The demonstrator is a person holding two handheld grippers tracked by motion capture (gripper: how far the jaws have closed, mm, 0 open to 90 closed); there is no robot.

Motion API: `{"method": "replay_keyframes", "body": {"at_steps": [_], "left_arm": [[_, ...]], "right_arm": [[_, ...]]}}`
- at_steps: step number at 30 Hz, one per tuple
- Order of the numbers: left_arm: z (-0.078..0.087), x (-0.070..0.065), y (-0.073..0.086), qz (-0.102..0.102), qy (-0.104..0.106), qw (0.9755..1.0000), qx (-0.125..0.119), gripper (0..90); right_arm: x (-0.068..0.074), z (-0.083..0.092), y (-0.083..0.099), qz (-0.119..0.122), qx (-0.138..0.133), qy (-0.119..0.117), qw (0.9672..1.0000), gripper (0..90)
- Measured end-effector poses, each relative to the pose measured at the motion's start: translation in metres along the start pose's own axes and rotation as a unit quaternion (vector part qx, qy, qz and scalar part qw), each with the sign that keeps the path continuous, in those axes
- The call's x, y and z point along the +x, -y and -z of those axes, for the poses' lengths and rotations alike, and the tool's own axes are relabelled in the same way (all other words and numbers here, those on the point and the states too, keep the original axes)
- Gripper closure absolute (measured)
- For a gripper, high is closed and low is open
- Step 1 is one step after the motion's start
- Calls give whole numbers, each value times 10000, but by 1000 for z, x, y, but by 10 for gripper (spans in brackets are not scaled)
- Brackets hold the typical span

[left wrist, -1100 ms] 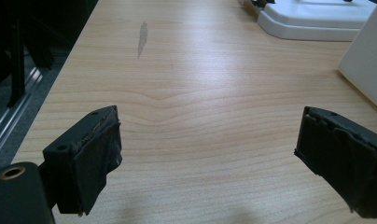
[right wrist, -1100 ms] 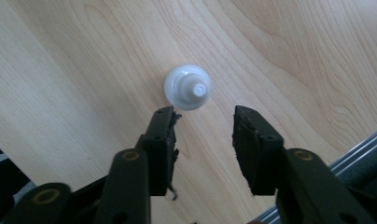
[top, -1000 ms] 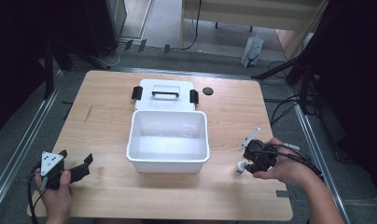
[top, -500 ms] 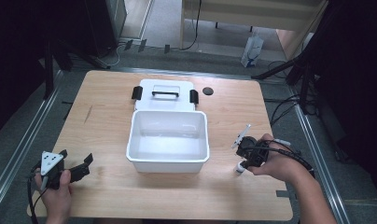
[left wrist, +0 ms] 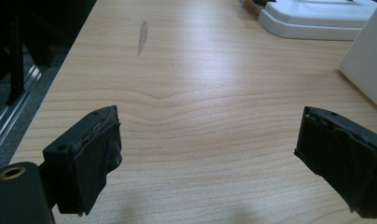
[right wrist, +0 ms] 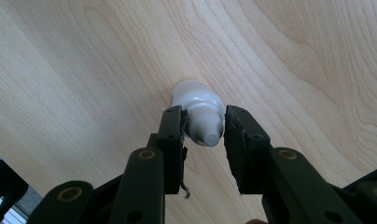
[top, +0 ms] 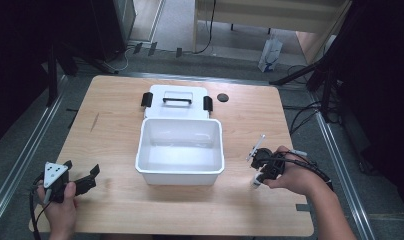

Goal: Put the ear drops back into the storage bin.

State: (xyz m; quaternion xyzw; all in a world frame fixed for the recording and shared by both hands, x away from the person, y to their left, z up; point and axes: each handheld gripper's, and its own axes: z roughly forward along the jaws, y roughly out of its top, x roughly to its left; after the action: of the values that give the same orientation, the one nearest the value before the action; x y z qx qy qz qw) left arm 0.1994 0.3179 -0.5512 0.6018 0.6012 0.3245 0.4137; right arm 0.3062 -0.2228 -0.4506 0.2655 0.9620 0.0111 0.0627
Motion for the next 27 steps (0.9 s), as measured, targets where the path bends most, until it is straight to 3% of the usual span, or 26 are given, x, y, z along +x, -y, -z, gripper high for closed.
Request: {"method": "replay_keyframes", "body": {"at_steps": [9, 12, 16, 27], "left_arm": [[0, 0, 0, -13, -9, 10000, -7, 74], [0, 0, 0, -12, -9, 10000, -9, 74], [0, 0, 0, -14, -7, 10000, -18, 74], [0, 0, 0, 1, 4, 10000, -10, 74]], "right_arm": [[-1, -2, 2, 15, -100, -151, 9998, 719], [2, -2, 4, 363, -201, -309, 9987, 721], [6, -1, 5, 613, -167, -307, 9975, 722], [2, 29, -6, 702, -393, -201, 9966, 721]]}}
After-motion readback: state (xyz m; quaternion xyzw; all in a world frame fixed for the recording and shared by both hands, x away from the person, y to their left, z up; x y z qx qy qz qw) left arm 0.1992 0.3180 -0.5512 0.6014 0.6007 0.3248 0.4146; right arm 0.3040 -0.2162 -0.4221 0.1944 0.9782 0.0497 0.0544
